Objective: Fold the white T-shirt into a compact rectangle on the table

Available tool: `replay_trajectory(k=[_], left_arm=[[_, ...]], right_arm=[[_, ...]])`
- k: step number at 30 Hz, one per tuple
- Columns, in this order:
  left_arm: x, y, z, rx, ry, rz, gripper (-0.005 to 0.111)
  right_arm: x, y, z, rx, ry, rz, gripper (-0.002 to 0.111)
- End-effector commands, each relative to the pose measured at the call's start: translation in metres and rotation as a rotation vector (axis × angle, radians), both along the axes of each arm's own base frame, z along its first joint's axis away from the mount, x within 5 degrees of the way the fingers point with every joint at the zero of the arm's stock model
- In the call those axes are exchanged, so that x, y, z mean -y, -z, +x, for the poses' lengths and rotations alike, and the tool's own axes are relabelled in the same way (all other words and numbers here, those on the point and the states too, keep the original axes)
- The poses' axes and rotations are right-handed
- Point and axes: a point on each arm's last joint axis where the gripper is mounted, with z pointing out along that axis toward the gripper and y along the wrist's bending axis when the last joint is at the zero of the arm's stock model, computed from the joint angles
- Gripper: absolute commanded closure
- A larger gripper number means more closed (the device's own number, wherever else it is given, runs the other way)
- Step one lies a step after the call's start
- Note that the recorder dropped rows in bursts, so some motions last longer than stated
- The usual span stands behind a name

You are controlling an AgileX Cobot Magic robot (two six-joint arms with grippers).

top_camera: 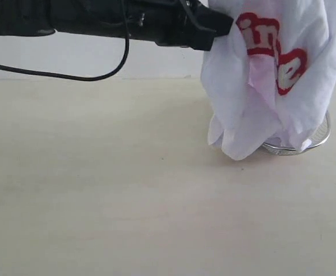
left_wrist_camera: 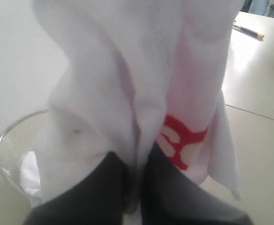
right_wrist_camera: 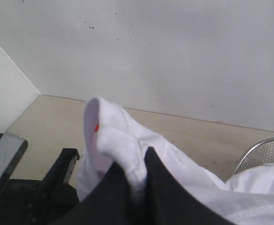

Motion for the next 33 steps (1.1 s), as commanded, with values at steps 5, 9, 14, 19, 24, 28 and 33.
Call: replay_trajectory(k=[5, 9, 14, 19, 24, 28, 33], left_arm=[[-0.014, -0.032, -0.013, 0.077, -0.051, 0.05, 0.102], [-0.019, -0.041, -0.018, 0.102, -0.065, 0.079, 0.102], [-0.022, -0.049, -0.022, 0.114, -0.079, 0.069, 0.102], [-0.024, -0.05, -0.021, 0.119, -0.098, 0.066, 0.102], [-0.033, -0.07, -0.027, 0.182, -0.167, 0.041, 0.102], [-0.039, -0.084, -0.035, 0.212, -0.176, 0.015, 0.102], [-0.044, -0.096, -0.04, 0.225, -0.204, -0.03, 0.102]], right_arm=[[-0.001, -0.004, -0.004, 0.006, -0.012, 0.013, 0.108], [-0.002, -0.005, -0.005, 0.01, -0.017, 0.029, 0.108], [-0.003, -0.007, -0.005, 0.021, -0.027, 0.05, 0.108], [-0.01, -0.014, -0.008, 0.092, -0.109, 0.077, 0.108], [-0.009, -0.017, -0.006, 0.133, -0.102, 0.076, 0.108], [-0.01, -0.022, -0.006, 0.178, -0.114, 0.107, 0.108], [-0.01, -0.024, -0.006, 0.206, -0.105, 0.118, 0.108]])
